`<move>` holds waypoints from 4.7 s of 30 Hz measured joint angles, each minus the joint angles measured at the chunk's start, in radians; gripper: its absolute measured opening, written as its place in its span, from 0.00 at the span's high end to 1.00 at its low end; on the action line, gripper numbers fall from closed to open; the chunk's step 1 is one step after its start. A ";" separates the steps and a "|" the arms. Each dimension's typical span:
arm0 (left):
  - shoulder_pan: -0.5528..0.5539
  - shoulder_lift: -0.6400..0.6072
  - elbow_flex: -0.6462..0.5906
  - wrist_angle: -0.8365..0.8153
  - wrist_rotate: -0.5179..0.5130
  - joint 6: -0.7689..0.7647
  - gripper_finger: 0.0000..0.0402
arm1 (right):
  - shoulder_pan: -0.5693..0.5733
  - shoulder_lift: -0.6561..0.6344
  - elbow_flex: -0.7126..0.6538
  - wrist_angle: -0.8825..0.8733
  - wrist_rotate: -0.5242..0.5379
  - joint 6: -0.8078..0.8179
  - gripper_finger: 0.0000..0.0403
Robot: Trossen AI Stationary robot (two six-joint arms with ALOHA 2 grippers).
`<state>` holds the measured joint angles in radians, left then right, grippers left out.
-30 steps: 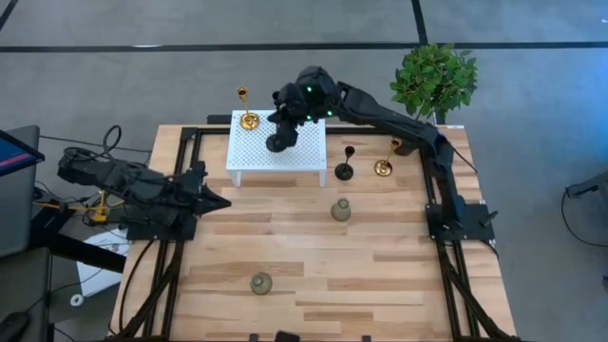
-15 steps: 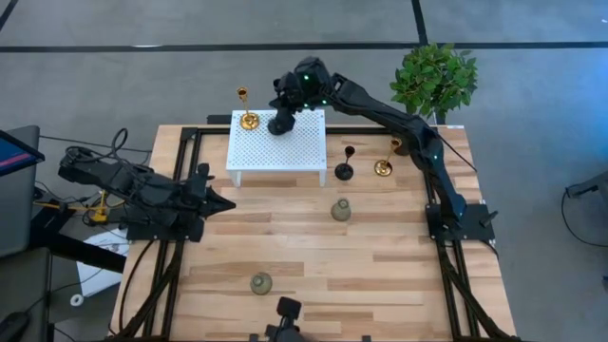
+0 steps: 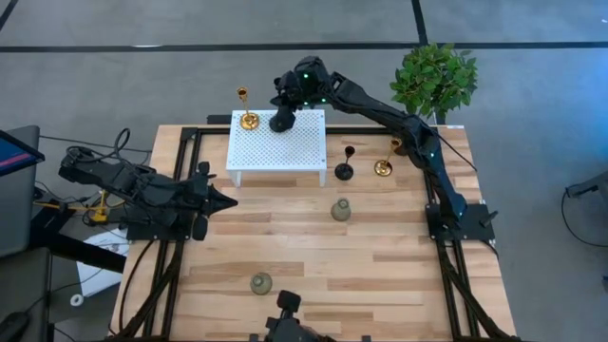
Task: Pick & Place candle stick holders
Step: Put the bottom black candle holder on the shelf, then put the top transparent candle holder on the shelf
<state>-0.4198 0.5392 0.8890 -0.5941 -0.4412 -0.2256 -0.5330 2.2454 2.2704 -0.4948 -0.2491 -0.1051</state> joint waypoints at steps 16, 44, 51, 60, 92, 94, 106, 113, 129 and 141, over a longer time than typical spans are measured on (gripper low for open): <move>0.000 0.000 0.000 0.004 0.000 0.000 0.99 | -0.006 0.002 -0.002 0.006 -0.010 -0.001 1.00; 0.000 0.000 -0.001 0.004 0.000 0.000 0.99 | 0.001 0.001 -0.002 0.030 -0.013 -0.034 0.85; 0.000 0.000 -0.001 0.003 0.000 -0.001 0.99 | 0.003 0.001 -0.002 -0.013 -0.028 -0.036 0.64; 0.000 -0.001 -0.001 -0.001 0.001 -0.026 0.99 | -0.010 -0.051 -0.002 -0.194 -0.039 -0.036 0.40; 0.000 -0.001 -0.001 -0.012 0.001 -0.016 0.99 | 0.344 -0.360 -0.002 -1.072 -0.010 -0.030 0.87; 0.000 -0.001 -0.001 -0.012 0.001 -0.015 0.99 | 0.362 -0.361 -0.002 -1.072 -0.007 -0.037 0.90; 0.000 0.000 -0.001 -0.012 0.001 -0.015 0.99 | 0.398 -0.406 -0.002 -1.077 0.072 -0.036 0.99; 0.000 -0.001 -0.001 -0.012 0.001 -0.015 0.99 | 0.397 -0.513 -0.002 -1.078 0.076 -0.027 1.00; 0.000 0.000 -0.001 -0.012 0.001 -0.015 0.99 | 0.481 -0.813 -0.462 -0.704 0.250 0.050 1.00; 0.000 0.000 -0.001 -0.011 0.000 -0.015 0.99 | 0.450 -0.969 -0.873 -0.417 0.251 0.144 1.00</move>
<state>-0.4195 0.5388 0.8883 -0.6052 -0.4408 -0.2409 -0.0826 1.2767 1.3974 -0.9119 0.0017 0.0384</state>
